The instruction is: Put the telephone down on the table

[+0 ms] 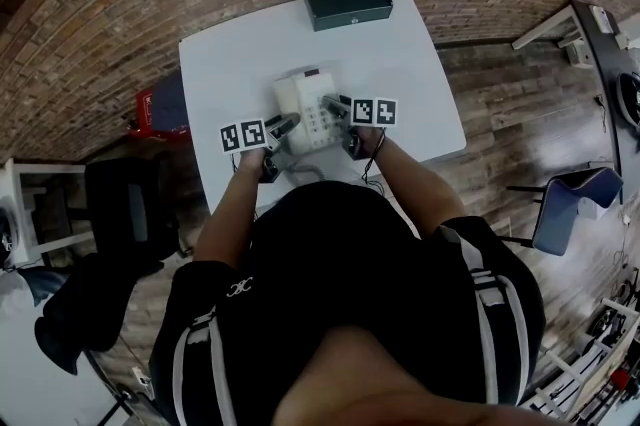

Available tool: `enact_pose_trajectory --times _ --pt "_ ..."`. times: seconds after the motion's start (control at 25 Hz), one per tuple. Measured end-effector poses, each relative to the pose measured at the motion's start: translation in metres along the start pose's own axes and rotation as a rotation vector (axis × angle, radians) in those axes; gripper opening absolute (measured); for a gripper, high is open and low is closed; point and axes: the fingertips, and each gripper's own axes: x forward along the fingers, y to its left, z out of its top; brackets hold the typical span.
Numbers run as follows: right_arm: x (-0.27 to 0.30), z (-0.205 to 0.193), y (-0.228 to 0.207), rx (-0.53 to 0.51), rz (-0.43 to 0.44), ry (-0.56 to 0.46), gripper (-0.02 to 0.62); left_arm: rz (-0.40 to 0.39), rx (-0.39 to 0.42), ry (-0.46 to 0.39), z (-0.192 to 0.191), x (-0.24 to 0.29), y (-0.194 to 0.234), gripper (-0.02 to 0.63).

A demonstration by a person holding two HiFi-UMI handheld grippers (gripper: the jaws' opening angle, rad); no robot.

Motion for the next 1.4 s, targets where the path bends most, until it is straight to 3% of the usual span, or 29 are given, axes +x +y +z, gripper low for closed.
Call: enact_pose_trajectory --times 0.2,0.24,0.28,0.36,0.52,0.64,0.76,0.88,1.4 --pt "-0.025 0.042 0.018 -0.193 -0.046 -0.102 0.222 0.08 0.126 -0.192 0.043 -0.032 -0.012 0.274" --pt "-0.032 0.052 0.024 -0.264 -0.068 -0.142 0.19 0.097 0.16 -0.237 0.054 -0.041 -0.018 0.249" --pt "-0.039 0.063 0.033 -0.34 -0.09 -0.191 0.089 0.108 0.195 -0.279 0.065 -0.05 -0.026 0.23" --pt "-0.054 0.084 0.059 -0.462 -0.105 -0.294 0.027 0.134 0.282 -0.358 0.085 -0.069 -0.044 0.192" --pt "-0.103 0.129 0.122 -0.521 -0.072 -0.518 0.003 0.245 0.473 -0.529 0.115 -0.11 -0.087 0.068" --pt "-0.143 0.156 0.164 -0.592 -0.076 -0.668 0.0 0.32 0.584 -0.629 0.13 -0.139 -0.119 0.031" --pt "-0.17 0.166 0.196 -0.678 -0.053 -0.748 -0.002 0.368 0.668 -0.693 0.139 -0.162 -0.147 0.029" --pt "-0.184 0.165 0.211 -0.709 -0.047 -0.785 -0.002 0.39 0.701 -0.721 0.142 -0.177 -0.164 0.029" --pt "-0.182 0.158 0.222 -0.689 -0.042 -0.785 -0.002 0.373 0.694 -0.755 0.141 -0.198 -0.189 0.029"
